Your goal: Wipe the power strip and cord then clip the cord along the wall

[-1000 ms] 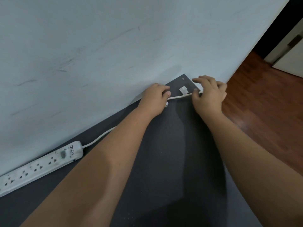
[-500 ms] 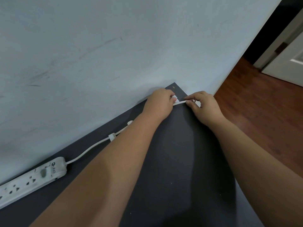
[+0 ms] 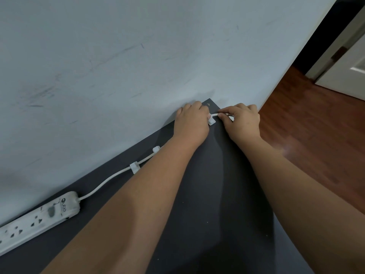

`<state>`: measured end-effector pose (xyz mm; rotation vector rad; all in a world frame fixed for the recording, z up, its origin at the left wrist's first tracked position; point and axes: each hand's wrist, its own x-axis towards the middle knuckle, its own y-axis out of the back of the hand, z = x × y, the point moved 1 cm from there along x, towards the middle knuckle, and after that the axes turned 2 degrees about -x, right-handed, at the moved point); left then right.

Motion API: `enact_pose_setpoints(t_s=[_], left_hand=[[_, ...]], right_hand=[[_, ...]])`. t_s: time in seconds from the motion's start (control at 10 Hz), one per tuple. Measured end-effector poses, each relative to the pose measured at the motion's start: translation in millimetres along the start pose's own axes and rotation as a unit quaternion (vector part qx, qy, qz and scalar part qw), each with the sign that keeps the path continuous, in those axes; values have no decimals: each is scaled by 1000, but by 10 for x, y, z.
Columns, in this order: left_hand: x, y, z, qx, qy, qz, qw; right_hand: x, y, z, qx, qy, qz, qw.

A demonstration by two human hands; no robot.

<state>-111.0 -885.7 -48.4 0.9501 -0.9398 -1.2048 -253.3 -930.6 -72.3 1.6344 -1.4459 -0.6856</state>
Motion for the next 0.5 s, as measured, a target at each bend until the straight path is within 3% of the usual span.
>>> enact_pose_setpoints(t_s=[0.2,0.3,0.4,0.5], left_hand=[[-25,37,-54,-23,3,1,1000],[-211,43,-36,14,-10,-33,999],[-642,196,-16,12,-18,-39,999],[-1414,426,-118,-42,-9,-8,999]], right_hand=[[-2,-20,-3,20,4,2,1000],[-25,-3,12,50,8,9,999],[-82,88,-64,100,-17,4,995],[-224,278,-42,168,-61,46,983]])
